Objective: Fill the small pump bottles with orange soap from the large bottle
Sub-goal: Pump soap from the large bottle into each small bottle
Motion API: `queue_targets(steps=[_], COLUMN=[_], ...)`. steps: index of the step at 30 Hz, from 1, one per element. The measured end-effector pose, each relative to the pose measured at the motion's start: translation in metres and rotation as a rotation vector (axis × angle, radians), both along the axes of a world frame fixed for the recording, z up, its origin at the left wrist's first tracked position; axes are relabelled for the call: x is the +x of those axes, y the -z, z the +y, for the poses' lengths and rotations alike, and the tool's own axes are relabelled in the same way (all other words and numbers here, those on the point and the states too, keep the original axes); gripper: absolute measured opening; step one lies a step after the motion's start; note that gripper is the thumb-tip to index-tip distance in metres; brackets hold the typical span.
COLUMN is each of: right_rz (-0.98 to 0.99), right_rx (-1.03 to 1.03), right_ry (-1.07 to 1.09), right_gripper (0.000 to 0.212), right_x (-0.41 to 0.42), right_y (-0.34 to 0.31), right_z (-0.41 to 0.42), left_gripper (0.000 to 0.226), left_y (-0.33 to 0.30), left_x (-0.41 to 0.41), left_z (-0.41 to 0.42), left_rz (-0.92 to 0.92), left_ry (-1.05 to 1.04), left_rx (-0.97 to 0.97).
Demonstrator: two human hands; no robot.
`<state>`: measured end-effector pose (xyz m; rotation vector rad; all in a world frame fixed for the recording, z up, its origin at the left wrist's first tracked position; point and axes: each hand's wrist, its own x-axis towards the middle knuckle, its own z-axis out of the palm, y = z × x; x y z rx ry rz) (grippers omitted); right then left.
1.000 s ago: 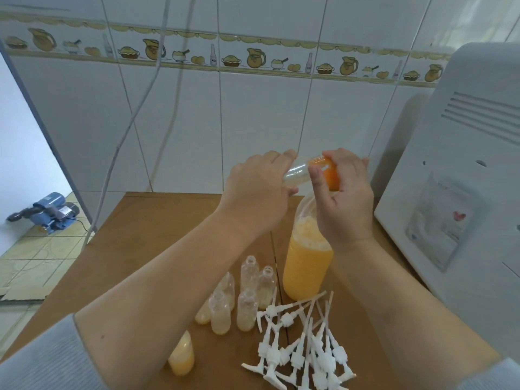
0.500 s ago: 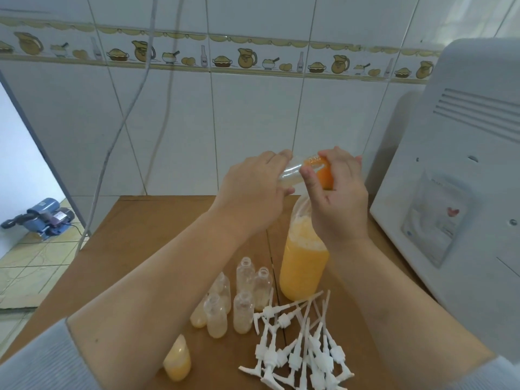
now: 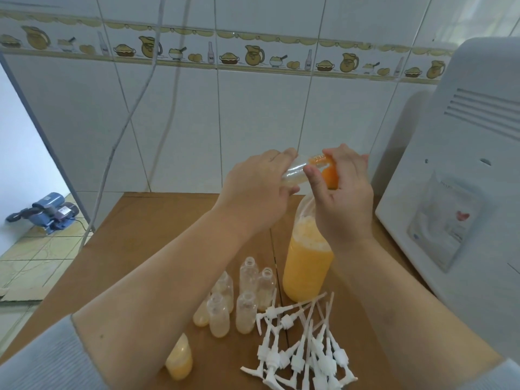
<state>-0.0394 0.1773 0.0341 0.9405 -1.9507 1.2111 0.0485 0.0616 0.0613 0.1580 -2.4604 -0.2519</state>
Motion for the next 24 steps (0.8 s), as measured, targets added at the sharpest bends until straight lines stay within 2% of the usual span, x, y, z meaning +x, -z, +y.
queue_targets(steps=[8,21,24], right_rz=[0.037,0.056,0.065], right_rx=[-0.043,-0.026,-0.030], right_ry=[-0.007,-0.001,0.019], right_gripper=[0.046,0.045,0.053], right_x=[-0.001,-0.001,-0.005], right_y=[-0.003,-0.003,0.005], right_z=[-0.002,0.000,-0.004], left_gripper=[0.050,0.052,0.052], left_y=[0.000,-0.001,0.002], left_x=[-0.002,-0.001,-0.002], left_z=[0.000,-0.005,-0.005], left_rz=[0.038,-0.013,-0.025], left_ry=[0.014,0.069,0.064], left_rx=[0.019,0.039,0.048])
